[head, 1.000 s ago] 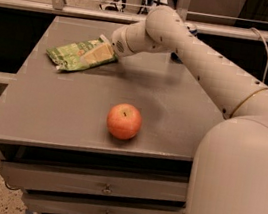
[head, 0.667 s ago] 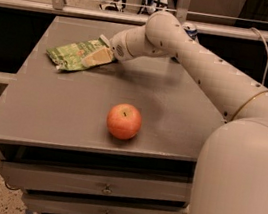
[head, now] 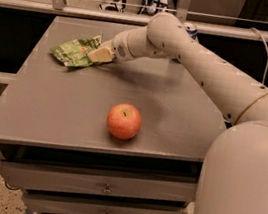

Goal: Pick green jalapeno chip bag

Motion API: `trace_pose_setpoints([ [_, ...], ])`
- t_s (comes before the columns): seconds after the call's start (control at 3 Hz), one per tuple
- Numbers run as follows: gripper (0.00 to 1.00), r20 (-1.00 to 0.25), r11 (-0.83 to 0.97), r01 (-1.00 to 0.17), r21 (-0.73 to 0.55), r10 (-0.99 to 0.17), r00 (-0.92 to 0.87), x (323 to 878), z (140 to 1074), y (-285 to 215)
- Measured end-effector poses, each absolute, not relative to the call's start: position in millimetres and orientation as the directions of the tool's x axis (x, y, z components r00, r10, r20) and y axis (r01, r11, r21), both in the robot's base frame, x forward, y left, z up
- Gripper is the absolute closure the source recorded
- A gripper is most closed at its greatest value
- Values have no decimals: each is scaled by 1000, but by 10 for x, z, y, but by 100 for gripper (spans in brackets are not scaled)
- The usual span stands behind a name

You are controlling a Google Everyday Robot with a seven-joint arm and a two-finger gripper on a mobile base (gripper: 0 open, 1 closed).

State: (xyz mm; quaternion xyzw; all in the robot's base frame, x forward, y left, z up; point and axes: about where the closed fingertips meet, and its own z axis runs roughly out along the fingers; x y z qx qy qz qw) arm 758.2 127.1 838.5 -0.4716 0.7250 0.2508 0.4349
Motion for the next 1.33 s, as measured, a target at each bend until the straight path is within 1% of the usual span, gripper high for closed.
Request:
trace_pose_setpoints([
  [0.33,87,-878,433,-900,-50,-448,-167,7583,8476,1265],
  [0.67,100,-902,441,-896,-49,-404,-149,7594,8771,1245],
  [1.0,100,-938,450,-892,-49,-328,-114,7591,9277,1128],
  [1.33,100,-968,431,-901,46,-205,-148,7530,9798,981],
])
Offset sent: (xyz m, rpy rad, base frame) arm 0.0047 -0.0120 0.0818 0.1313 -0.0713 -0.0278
